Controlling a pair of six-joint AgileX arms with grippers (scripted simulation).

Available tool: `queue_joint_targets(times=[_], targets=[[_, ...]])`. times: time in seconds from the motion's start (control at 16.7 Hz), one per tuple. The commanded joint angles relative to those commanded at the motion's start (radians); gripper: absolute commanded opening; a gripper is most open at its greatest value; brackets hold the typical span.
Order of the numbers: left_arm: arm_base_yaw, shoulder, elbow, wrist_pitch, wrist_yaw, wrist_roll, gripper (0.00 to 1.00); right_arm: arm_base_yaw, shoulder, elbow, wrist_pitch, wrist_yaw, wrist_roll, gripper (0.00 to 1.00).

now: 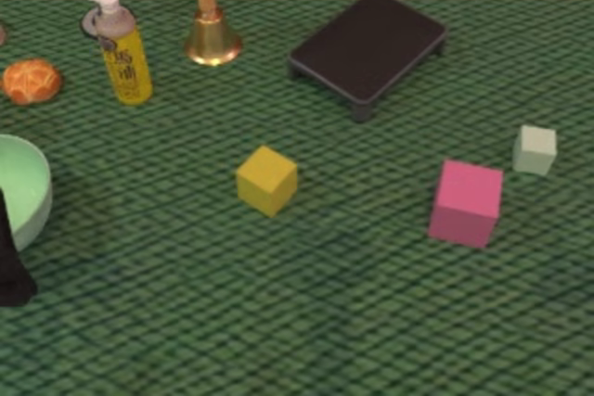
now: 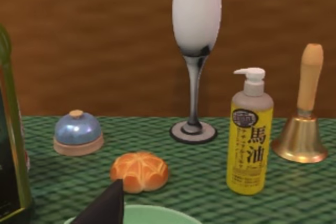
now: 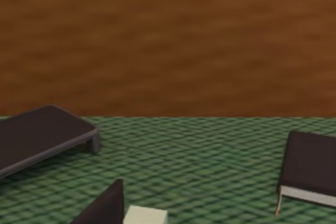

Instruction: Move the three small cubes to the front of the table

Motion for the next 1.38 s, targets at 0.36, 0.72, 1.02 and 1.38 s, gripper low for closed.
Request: queue_joint_targets(times=[0.36, 0.72, 1.02, 1.38], targets=[[0.000, 0.000, 0.000, 0.000, 0.000, 0.000, 1.00, 0.010, 0.102, 0.103, -0.068, -0.004, 0.022, 1.00], [0.000, 0.000, 0.000, 0.000, 0.000, 0.000, 1.00, 0.032, 0.570, 0.548, -0.336, -0.002, 0.096, 1.00], [0.000, 0.000, 0.000, 0.000, 0.000, 0.000, 1.00, 0.057, 1.191, 1.034, -0.648, 0.006, 0.169, 1.00], [0.000, 0.000, 0.000, 0.000, 0.000, 0.000, 1.00, 0.088, 1.875, 1.562, -0.999, 0.013, 0.254, 1.00]])
